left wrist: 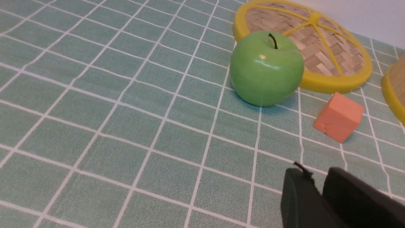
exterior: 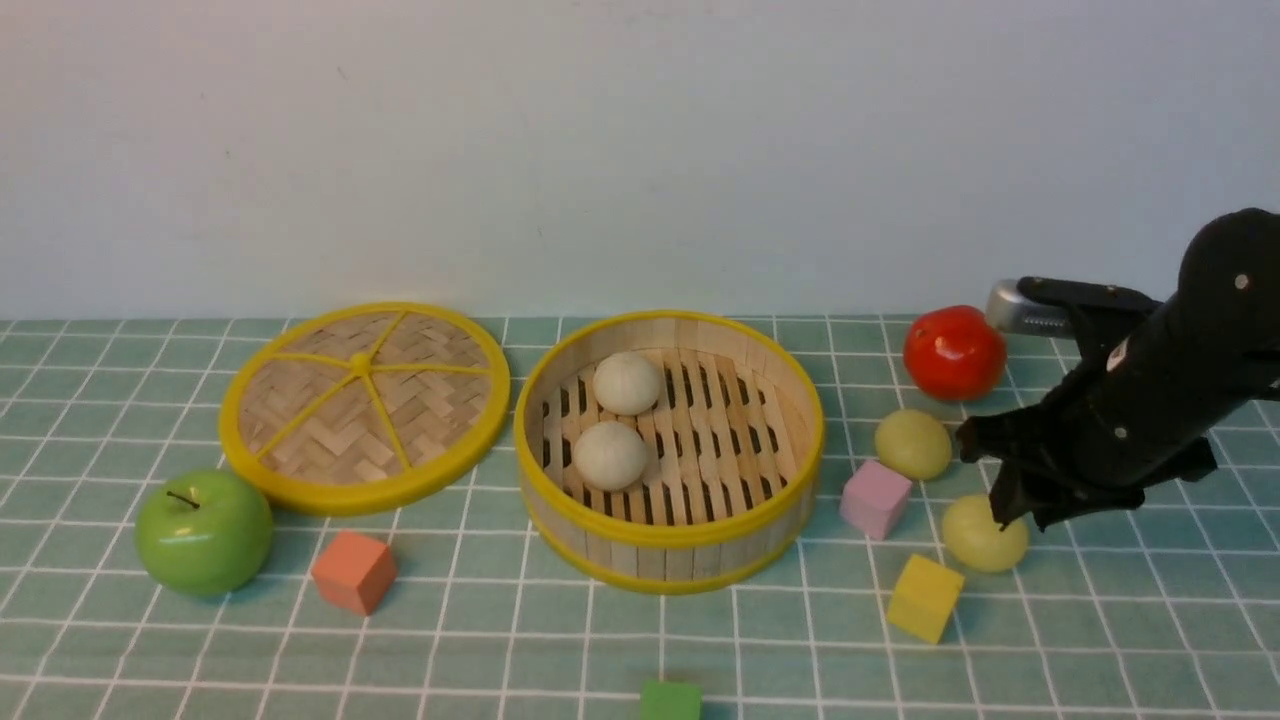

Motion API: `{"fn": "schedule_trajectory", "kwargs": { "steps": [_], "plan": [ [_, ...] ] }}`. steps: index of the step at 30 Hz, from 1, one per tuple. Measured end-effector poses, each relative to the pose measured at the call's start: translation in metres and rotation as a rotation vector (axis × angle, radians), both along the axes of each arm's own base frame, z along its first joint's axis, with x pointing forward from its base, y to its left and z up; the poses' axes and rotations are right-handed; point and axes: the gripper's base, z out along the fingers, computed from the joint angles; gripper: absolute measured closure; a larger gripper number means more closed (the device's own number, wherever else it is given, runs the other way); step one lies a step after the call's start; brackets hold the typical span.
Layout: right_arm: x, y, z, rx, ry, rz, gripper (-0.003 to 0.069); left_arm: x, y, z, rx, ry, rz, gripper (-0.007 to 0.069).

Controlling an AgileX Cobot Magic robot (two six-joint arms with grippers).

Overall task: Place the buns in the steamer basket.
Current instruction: Use the right arm to grab a steamed stuffed bun

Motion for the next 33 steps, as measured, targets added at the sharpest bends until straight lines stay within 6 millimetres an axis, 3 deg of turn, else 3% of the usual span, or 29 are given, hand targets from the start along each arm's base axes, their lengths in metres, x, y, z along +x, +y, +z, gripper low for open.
{"fn": "schedule_trajectory", "kwargs": {
  "steps": [7,17,22,33],
  "plan": [
    [0.009,0.002,-0.012,-0.015,-0.038,0.02,0.0419,0.0,0.0,0.0,0.0,0.0,0.0,0.0512],
    [0.016,0.001,-0.01,-0.055,-0.13,0.04,0.0419,0.0,0.0,0.0,0.0,0.0,0.0,0.0502],
    [0.017,0.002,-0.013,-0.044,-0.119,0.033,0.0419,0.0,0.0,0.0,0.0,0.0,0.0,0.0498],
    [0.019,0.004,-0.041,-0.031,-0.013,0.025,0.0419,0.0,0.0,0.0,0.0,0.0,0.0,0.0487]
  ]
}}
